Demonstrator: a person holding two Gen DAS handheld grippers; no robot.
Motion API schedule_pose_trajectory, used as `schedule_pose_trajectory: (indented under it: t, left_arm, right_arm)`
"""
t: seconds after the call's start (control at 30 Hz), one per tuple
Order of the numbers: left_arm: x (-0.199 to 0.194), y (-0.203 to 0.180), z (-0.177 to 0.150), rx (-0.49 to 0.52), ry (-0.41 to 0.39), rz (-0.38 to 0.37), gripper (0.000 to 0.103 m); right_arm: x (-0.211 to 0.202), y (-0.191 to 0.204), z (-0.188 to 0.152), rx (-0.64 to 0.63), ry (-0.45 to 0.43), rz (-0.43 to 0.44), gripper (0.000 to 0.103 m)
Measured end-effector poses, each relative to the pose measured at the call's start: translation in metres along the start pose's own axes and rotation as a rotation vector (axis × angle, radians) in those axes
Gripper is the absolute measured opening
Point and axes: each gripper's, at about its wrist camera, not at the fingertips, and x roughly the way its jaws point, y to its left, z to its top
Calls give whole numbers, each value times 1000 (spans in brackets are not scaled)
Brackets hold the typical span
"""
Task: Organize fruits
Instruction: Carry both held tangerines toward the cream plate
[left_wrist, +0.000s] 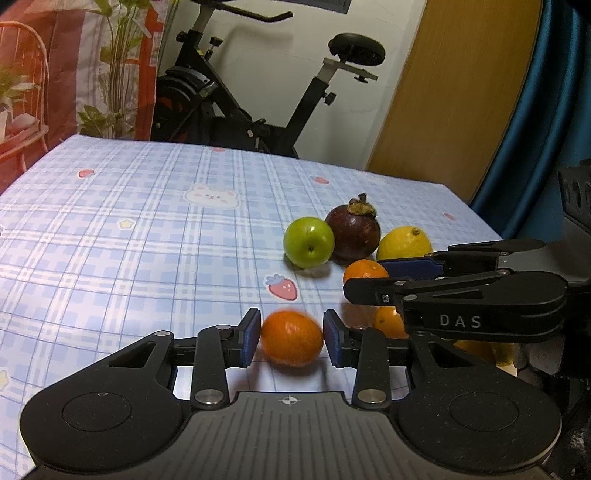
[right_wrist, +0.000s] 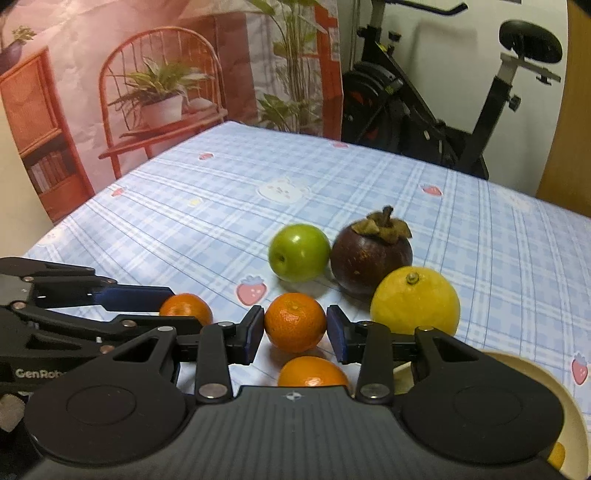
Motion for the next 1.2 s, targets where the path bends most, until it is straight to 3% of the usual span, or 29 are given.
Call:
schedule_pose_trajectory:
  t: [0.07, 0.2, 0.3, 0.37, 0.4, 0.5, 0.57, 0.97, 1.2]
  left_arm:
    - [-3, -3, 1, 14, -10, -2, 28]
    - [-4, -9, -1, 38, 0, 19, 29]
    - [-3, -9, -2, 30, 26, 14, 40]
    - [-3, -10, -6, 38, 50, 26, 52]
    - [-3, -11, -8, 41, 60, 23, 53]
    - [-3, -13, -12, 54, 79, 30, 51]
    - [0, -12, -13, 53, 83, 33, 42]
    - [-13, -14, -5, 38, 30, 35, 41]
    - [-29, -46, 14, 143, -41, -19, 41]
  right_arm:
    - [-8, 2, 0, -2, -23, 2, 40]
    - [-22, -2, -2, 16, -59, 1, 40]
    - [-29, -6, -7, 41, -70, -3, 40]
    - [-36, -7, -10, 53, -85, 1, 40]
    - [-38, -7, -11, 57, -90, 2, 40]
    - [-44, -7, -16, 73, -103, 10, 40]
    - [-47, -7, -19, 84, -111, 14, 40]
    - [-64, -18, -34, 155, -145, -1, 40]
    - [-94, -34, -45, 183, -210, -57, 40]
